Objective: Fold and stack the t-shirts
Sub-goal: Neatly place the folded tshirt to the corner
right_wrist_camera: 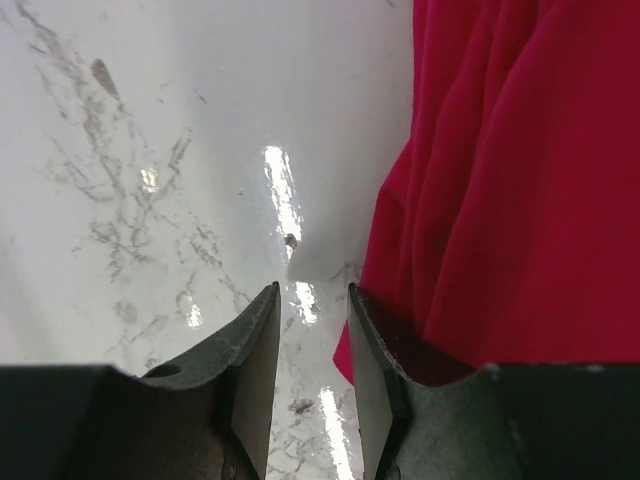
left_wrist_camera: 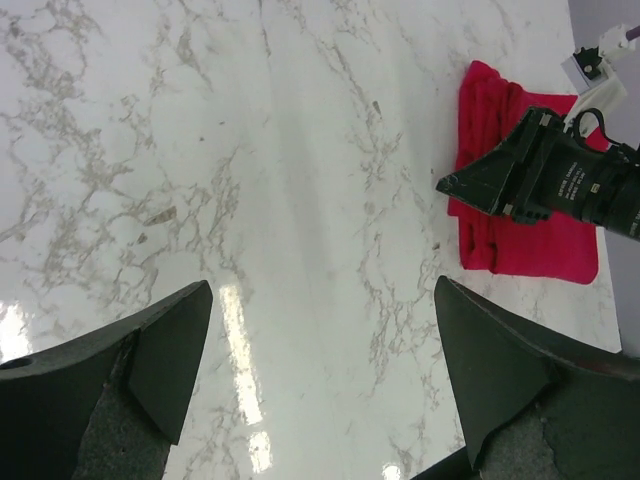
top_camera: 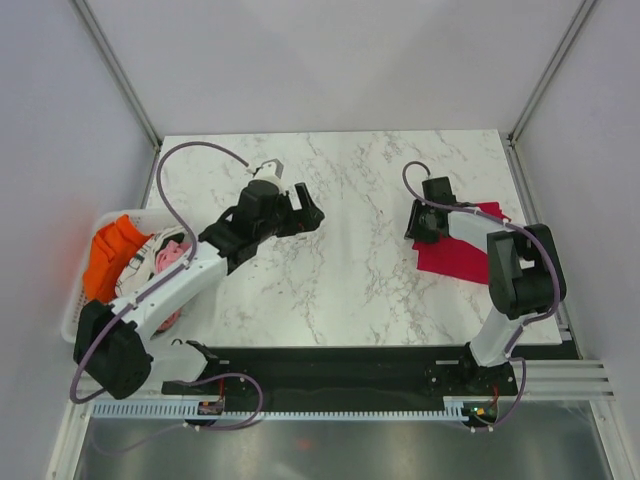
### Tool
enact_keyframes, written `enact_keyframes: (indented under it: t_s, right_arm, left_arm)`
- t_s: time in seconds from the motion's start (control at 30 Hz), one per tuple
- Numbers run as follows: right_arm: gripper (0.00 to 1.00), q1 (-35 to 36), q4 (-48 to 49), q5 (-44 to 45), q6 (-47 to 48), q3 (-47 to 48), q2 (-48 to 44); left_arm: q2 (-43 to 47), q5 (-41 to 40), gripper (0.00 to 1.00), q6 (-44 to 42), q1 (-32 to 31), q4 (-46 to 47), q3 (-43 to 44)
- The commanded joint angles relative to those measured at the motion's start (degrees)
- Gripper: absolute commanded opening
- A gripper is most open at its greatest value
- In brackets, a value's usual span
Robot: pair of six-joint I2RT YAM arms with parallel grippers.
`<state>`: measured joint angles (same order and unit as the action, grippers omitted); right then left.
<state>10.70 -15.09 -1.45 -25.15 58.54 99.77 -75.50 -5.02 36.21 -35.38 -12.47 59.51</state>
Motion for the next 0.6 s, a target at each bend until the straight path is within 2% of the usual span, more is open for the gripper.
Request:
enact_keyframes:
  t_s: [0.0, 0.17, 0.3, 0.57]
  right_arm:
    - [0.40, -0.15, -0.38, 1.10, 1.50, 1.40, 1.30]
    - [0.40, -0.33, -1.52, 5.49, 2.55, 0.35, 2.54]
    - [0.39, -2.43, -1.17, 5.76, 2.73, -2.46, 1.93]
    - [0.41, -8.84, -0.29, 9.97, 0.63, -10.19, -6.94]
  left_arm:
    - [6.06, -1.05, 1.00, -2.28, 2.32, -0.45, -2.55]
    - [8.62, -0.43, 1.00, -3.33, 4.79, -1.07, -5.71]
    - [8.80, 0.44, 1.00, -3.25, 5.40, -1.15, -6.68]
    - [9.76, 0.18, 1.00, -1.40, 5.58, -0.72, -8.87]
